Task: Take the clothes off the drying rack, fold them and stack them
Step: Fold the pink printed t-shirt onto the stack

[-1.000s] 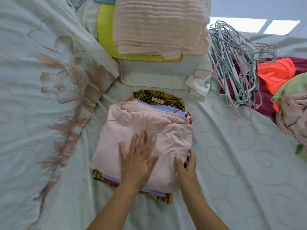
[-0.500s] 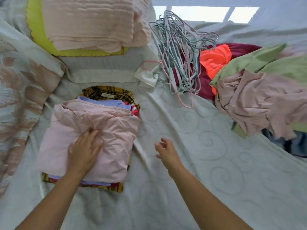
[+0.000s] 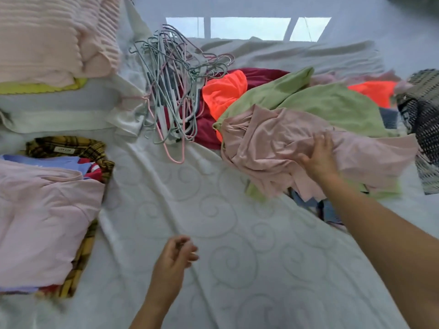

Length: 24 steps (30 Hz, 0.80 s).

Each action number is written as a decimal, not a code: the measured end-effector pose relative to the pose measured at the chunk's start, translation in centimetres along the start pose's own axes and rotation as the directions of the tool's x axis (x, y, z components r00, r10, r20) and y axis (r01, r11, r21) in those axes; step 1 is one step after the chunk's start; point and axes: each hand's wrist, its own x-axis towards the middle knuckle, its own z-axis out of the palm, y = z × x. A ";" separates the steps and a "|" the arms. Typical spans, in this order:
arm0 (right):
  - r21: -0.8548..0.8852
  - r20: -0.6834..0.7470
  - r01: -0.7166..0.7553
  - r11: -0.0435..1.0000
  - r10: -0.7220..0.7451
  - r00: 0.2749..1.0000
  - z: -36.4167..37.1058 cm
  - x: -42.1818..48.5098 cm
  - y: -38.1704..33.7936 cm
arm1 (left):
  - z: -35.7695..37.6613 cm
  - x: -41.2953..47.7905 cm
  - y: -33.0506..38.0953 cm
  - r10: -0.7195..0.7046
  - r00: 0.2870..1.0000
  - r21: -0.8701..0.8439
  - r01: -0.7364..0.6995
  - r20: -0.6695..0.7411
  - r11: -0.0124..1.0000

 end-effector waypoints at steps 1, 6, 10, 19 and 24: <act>-0.072 0.051 -0.019 0.997 0.022 0.998 -0.5 0.8 0.6 | 1.7 -0.6 0.1 -0.040 0.998 -0.018 0.041 0.048 0.999; -0.182 0.047 0.167 0.969 -0.161 0.986 -0.3 -0.1 1.4 | 5.8 -1.8 0.6 -0.237 0.966 -0.096 0.247 0.107 0.964; 0.299 0.139 0.384 0.874 -0.438 0.888 -0.8 -6.0 0.1 | 7.4 -1.1 3.4 -0.267 0.961 -0.205 0.277 0.076 0.939; 0.804 0.354 -0.154 0.574 -0.255 0.900 -4.3 -15.9 0.0 | 11.4 -0.2 11.1 -0.255 0.964 -0.649 0.244 0.080 0.720; 0.831 0.309 -0.197 0.521 -0.136 0.941 -7.4 -18.7 -0.5 | 10.7 -6.4 12.7 0.183 0.981 -0.333 -0.192 -0.060 0.923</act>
